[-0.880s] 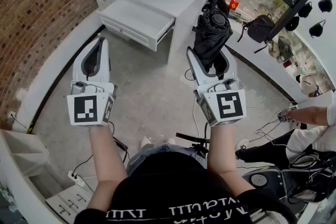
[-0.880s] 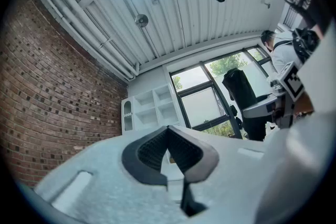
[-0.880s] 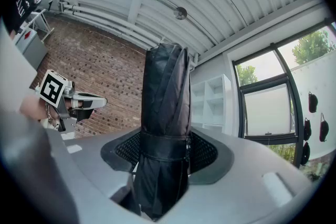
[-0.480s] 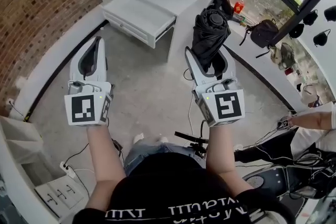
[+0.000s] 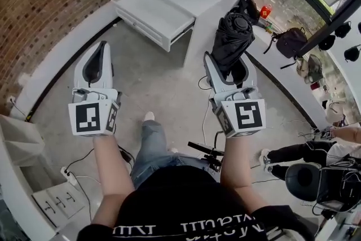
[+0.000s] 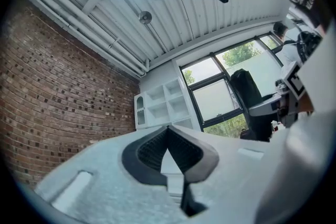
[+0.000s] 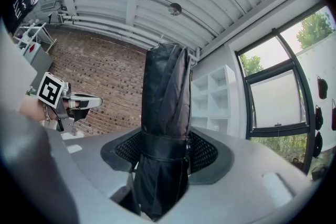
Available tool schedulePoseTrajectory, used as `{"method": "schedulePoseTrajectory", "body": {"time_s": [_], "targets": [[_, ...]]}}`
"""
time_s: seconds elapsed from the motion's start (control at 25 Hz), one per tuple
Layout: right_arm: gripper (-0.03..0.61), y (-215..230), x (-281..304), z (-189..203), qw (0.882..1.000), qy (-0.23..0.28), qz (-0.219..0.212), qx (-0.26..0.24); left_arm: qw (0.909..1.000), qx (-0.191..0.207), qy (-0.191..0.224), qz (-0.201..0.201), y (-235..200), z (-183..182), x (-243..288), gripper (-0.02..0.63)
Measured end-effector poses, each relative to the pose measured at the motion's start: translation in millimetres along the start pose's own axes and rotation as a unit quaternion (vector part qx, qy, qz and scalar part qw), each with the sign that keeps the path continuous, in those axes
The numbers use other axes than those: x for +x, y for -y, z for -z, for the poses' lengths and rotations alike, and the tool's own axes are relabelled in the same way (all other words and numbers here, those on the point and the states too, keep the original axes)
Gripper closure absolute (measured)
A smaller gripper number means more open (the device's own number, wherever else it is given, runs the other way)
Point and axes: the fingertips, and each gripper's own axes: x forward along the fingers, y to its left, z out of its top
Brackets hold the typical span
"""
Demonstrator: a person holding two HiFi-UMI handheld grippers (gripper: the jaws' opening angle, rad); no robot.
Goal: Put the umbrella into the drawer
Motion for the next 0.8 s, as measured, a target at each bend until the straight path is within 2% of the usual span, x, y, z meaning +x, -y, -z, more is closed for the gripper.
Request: {"method": "schedulePoseTrajectory", "body": {"time_s": [0.32, 0.6, 0.8], "targets": [[0.322, 32, 72, 10, 1.000, 0.004, 0.008, 0.017, 1.0000, 0.006, -0.003, -0.002, -29, 25, 71, 0.612], [0.321, 36, 174, 16, 1.000, 0.004, 0.013, 0.008, 1.0000, -0.002, 0.006, -0.006, -94, 52, 148, 0.612], [0.321, 26, 248, 30, 1.000, -0.011, 0.010, 0.006, 0.9999, -0.009, -0.002, -0.014, -151, 83, 197, 0.612]]}}
